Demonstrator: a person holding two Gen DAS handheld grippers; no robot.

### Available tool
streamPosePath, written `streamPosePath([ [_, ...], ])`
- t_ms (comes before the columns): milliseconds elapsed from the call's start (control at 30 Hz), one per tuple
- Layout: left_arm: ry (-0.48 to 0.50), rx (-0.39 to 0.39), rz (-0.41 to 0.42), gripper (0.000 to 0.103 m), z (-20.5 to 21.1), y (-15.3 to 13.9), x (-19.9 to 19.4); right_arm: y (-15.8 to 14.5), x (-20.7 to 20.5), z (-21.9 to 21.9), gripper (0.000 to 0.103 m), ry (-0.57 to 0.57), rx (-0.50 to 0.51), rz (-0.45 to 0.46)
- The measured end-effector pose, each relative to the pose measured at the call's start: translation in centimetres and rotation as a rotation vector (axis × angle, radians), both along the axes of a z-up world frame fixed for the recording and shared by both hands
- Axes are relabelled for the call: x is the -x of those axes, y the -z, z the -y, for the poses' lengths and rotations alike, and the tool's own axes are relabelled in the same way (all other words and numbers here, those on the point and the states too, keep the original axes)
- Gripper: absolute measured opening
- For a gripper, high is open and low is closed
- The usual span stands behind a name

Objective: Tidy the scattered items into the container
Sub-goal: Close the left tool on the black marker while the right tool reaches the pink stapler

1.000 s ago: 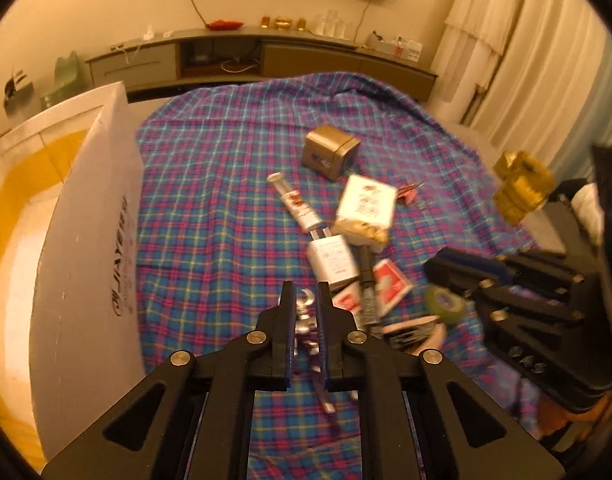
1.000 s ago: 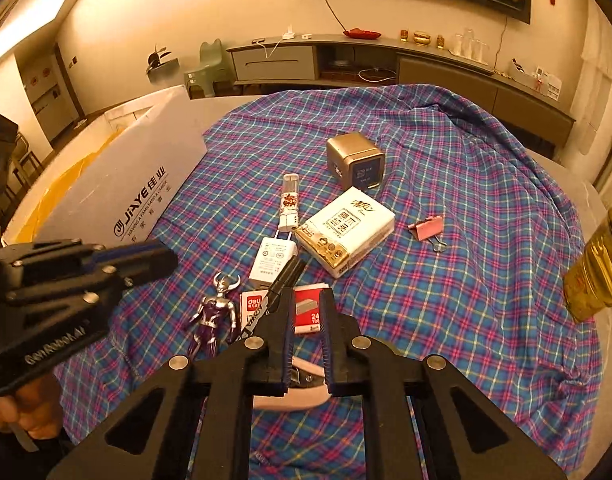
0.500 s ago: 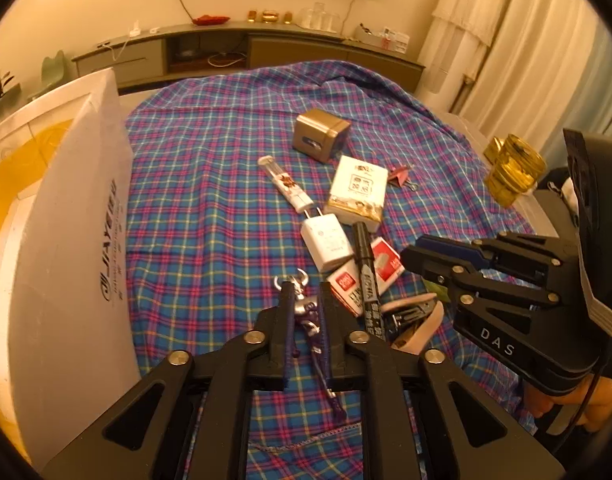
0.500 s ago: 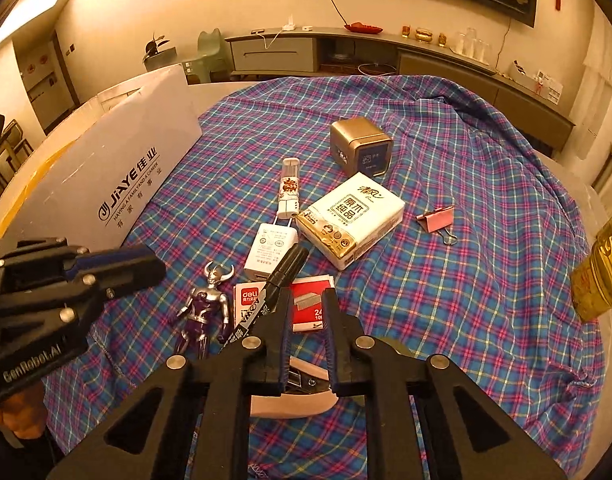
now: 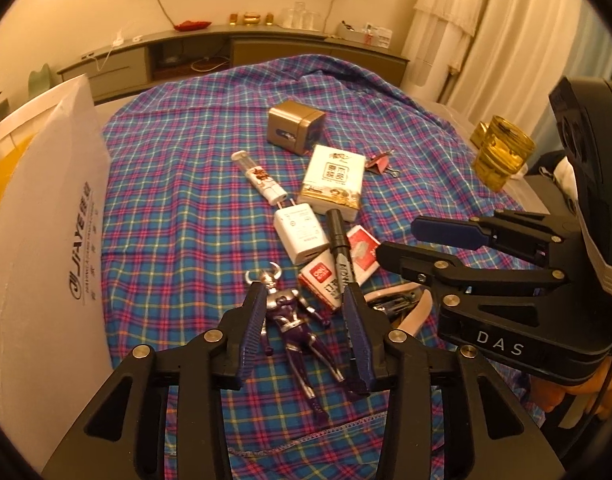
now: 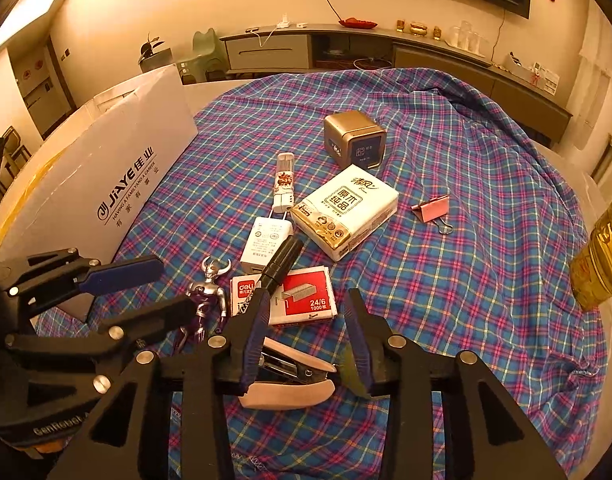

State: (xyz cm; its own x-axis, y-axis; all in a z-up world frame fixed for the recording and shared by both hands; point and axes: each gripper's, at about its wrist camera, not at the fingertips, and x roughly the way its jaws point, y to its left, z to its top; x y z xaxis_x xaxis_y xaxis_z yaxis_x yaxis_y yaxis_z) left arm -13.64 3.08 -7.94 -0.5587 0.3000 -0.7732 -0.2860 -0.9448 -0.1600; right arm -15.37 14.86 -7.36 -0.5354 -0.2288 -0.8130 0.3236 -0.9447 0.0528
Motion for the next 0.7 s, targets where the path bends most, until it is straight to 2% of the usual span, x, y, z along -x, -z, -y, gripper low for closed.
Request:
streamPosePath([
  [367, 0.036, -0.005, 0.021, 0.044, -1.2, 0.7, 0.1, 0.8, 0.8, -1.0, 0.044, 0.035, 0.037, 0.059],
  [433, 0.042, -0.008, 0.03, 0.045, -1.4, 1.0, 0.2, 0.5, 0.9, -1.8, 0.047, 0.058, 0.044, 0.06],
  [700, 0.055, 0.002, 0.06, 0.045, -2.4, 2.2, 1.0, 0.7, 1.3, -3.5, 0.05, 0.085, 0.122, 0.118],
])
